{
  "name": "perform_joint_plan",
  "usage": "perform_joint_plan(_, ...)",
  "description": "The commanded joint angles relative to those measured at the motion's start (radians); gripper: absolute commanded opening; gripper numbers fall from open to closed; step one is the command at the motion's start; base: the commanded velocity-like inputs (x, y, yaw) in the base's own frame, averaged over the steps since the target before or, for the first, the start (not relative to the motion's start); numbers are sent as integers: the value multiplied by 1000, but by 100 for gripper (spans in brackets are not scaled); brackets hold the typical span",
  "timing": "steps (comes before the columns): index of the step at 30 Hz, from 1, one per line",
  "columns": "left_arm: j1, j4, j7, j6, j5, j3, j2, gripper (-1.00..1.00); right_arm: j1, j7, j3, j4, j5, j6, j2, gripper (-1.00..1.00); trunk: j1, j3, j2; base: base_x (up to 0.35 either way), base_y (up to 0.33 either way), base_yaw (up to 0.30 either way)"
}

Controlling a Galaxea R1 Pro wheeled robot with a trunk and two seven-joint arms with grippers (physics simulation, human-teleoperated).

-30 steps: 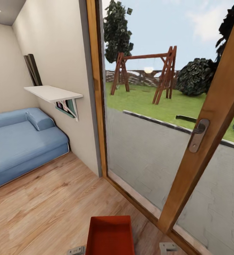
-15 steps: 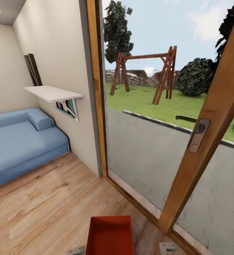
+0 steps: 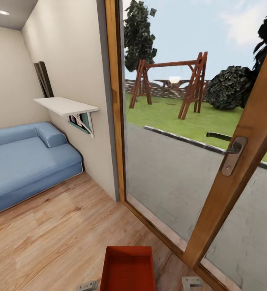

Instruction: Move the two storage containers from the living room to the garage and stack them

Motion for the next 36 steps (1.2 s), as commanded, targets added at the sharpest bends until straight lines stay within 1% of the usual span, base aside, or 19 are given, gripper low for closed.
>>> perform_joint_plan(1, 0, -2, -6, 7, 0, 8, -1, 100, -1, -6, 9, -2, -6, 7, 0, 100, 0, -2, -2, 75, 18, 1)
perform_joint_plan(8, 0, -2, -6, 7, 0, 8, -1, 100, -1, -6, 9, -2, -6, 7, 0, 100, 0, -2, -2, 151, 62, 0)
perform_joint_plan(22, -2, -3, -6, 7, -5, 5, -1, 100, -1, -7, 5, -8, -7, 12, -2, 100, 0, -2, -2, 6, 3, 0)
perform_joint_plan(23, -2, -3, -6, 7, -6, 5, -1, 100, -1, -8, 3, -21, -7, 15, -2, 100, 0, -2, -2, 0, 0, 0)
perform_joint_plan(25, -3, -5, -5, 8, -9, 2, -1, 100, -1, -12, 1, -126, -7, 26, -2, 100, 0, -2, -2, 0, 0, 0)
perform_joint_plan(26, -8, -6, -5, 11, -10, 1, -1, 100, -1, -14, 0, -230, -7, 55, -2, 100, 0, -2, -2, 0, 0, 0)
perform_joint_plan(27, -16, -7, -4, 14, -12, 1, -2, 100, -1, -15, 0, -307, -7, 95, -2, 100, 0, -2, -2, 0, 0, 0)
perform_joint_plan(28, -29, -7, -3, 18, -12, 1, -2, 100, -1, -16, -1, -386, -7, 156, -2, 100, 0, -2, -2, 0, 0, 0)
perform_joint_plan(29, -36, -8, -3, 21, -12, 1, -2, 100, -1, -16, -1, -424, -7, 192, -2, 100, 0, -2, -2, 0, 0, 0)
perform_joint_plan(30, -52, -8, -2, 29, -13, 1, -3, 100, -1, -16, -1, -493, -7, 272, -2, 100, 0, -2, -2, 0, 0, 0)
perform_joint_plan(31, -75, -9, -2, 56, -15, 0, -4, 100, -1, -17, -2, -575, -7, 395, -2, 100, 0, -2, -2, 0, 0, 0)
perform_joint_plan(32, -89, -11, -1, 83, -16, 0, -3, 100, -1, -17, -2, -611, -8, 468, -2, 100, 0, -2, -2, 0, 0, 0)
perform_joint_plan(33, -120, -13, -1, 157, -16, 0, -3, 100, -1, -18, -3, -649, -8, 581, -2, 100, 0, -2, -2, 0, 0, 0)
perform_joint_plan(34, -138, -14, -1, 198, -16, 0, -3, 100, -1, -18, -3, -657, -8, 617, -2, 100, 0, -2, -2, 0, 0, 0)
perform_joint_plan(35, -147, -15, -1, 218, -17, 0, -4, 100, -1, -18, -3, -659, -8, 630, -2, 100, 0, -2, -2, 0, 0, 0)
perform_joint_plan(36, -167, -15, -1, 253, -17, 0, -4, 100, -1, -18, -4, -662, -9, 649, -2, 100, 0, -2, -2, 0, 0, 0)
